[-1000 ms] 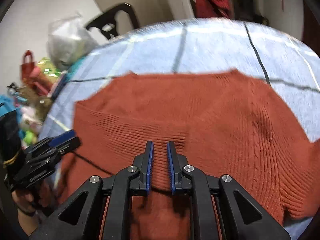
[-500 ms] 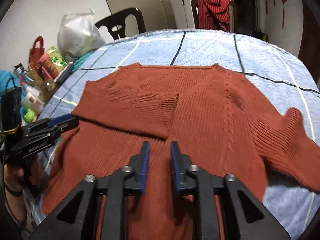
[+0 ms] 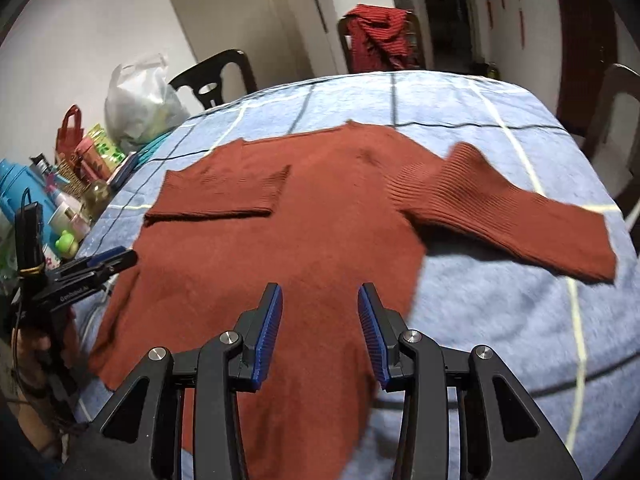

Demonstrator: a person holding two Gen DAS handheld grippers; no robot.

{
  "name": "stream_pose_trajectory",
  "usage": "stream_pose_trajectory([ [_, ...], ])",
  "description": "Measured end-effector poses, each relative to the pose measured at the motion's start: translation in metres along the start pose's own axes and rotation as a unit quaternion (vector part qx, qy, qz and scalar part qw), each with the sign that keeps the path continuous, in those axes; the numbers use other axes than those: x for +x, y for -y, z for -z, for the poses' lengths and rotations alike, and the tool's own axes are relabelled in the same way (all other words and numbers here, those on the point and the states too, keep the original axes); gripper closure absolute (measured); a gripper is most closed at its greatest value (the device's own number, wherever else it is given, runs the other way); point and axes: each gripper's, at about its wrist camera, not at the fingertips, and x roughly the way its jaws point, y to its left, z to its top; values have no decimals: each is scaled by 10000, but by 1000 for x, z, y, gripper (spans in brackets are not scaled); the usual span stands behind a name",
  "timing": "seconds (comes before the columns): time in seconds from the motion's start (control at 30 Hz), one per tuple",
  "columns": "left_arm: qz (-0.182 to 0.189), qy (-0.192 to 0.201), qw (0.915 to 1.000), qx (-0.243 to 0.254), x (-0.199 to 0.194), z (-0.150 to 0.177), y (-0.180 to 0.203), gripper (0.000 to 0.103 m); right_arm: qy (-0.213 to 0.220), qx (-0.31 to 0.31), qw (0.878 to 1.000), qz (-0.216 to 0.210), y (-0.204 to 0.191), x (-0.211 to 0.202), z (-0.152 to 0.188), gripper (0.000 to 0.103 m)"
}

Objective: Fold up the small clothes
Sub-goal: 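Move the right gripper to the other sleeve cuff and grasp it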

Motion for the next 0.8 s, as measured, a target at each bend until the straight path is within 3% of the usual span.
stream_pose_trajectory([
  [0.47,85,3,9997,208,8,-10,30,53,289,1127,9921,459,69,-20,2,61],
  [0.8,124,-143,9997,183,31,-13,36,52,417,2502,9619,1025,143,-25,7,61],
])
